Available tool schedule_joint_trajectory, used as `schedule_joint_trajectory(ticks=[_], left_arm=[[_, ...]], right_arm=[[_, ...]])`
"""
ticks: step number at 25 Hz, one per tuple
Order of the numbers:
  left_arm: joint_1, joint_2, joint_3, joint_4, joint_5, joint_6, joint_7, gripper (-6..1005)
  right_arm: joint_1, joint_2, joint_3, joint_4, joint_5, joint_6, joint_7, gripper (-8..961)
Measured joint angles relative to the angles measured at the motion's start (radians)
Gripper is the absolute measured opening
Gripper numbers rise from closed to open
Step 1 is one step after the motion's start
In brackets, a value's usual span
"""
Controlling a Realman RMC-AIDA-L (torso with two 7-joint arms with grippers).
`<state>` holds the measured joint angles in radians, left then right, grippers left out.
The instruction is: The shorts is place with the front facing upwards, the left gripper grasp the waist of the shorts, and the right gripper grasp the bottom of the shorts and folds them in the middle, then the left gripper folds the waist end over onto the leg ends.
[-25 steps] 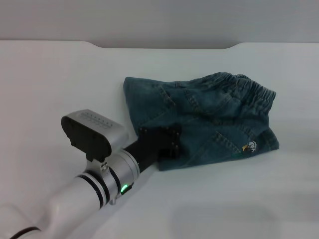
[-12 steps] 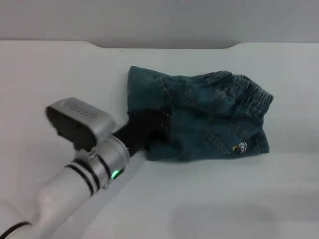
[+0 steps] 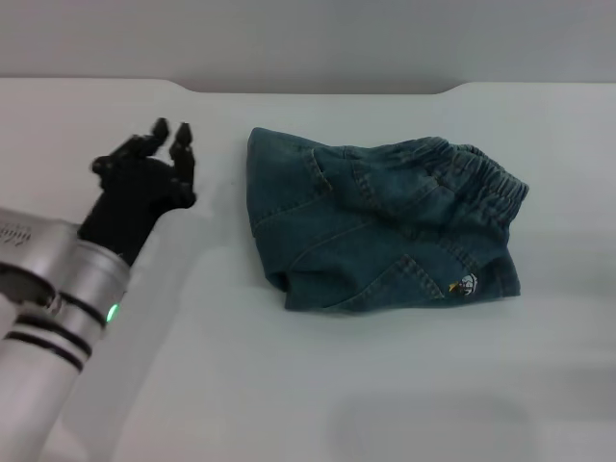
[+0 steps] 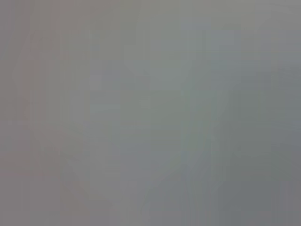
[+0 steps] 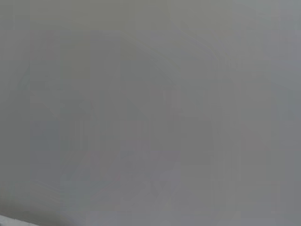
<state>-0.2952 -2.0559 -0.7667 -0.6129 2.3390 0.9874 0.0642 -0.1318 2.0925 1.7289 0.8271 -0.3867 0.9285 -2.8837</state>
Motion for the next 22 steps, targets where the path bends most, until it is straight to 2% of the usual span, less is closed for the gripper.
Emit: schedule_joint_trajectory(ticks=[6,11,17,22], left_arm=[[0.052,0.000,-0.018,-0.016,0.000,0.011,0.129,247],[0.055,0.002,-0.018,-0.005,0.000,0.006,0.145,334],[0.062,0.004,-0.029,0.003,0.000,0.009,0.144,611],[0.067,0.003,-0.034,0.003,0.000,0.024,0.143,781]], right_arm=[[0.046,0.000,-0.005,-0.094,0.127,-0.027,0.000,75],[0.079,0.000,-0.008,-0.138,0.121,-0.010,0.000,281],[0.104,0.000,-0.002,-0.178,0.119,0.041,0.000,517],[0.104,0.000,-0.006,-0.179,0.107,0.049,0.000,590]])
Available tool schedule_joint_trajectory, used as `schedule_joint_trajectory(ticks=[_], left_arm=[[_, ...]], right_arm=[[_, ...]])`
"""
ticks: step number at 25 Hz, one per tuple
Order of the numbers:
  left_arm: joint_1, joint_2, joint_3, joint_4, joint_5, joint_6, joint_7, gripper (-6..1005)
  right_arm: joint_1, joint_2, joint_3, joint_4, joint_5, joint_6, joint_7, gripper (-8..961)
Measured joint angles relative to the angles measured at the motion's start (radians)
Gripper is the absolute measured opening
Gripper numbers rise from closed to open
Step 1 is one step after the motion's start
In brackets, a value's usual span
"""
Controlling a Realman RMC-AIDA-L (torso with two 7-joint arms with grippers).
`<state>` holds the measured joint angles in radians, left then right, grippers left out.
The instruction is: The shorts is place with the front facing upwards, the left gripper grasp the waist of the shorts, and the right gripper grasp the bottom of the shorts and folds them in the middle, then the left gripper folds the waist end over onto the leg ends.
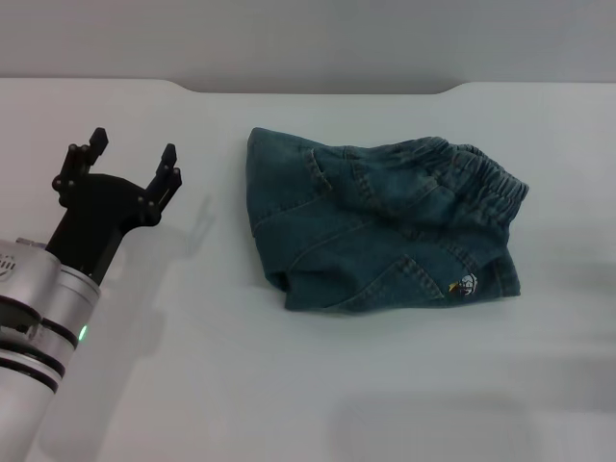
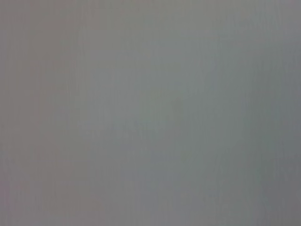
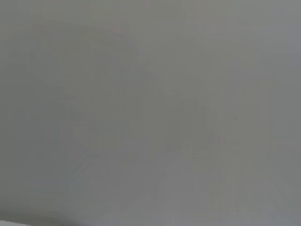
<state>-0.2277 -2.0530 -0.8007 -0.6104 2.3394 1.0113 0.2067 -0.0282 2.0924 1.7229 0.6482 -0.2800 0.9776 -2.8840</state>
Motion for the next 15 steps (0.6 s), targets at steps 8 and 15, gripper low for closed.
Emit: schedule_joint_trajectory(ticks=[8,15], left_arm=[[-0.007,0.000,-0.011,0.000,0.000,0.002,0.002,829],[-0.002,0.000,-0.011,-0.004,0.000,0.001,0.003,829]], right_arm=[[-0.001,0.000,0.013,-0.008,-0.039,0.043,-0.002,590],[0.000,0.000,0.014,-0.007,-0.039,0.059,-0.003,590]])
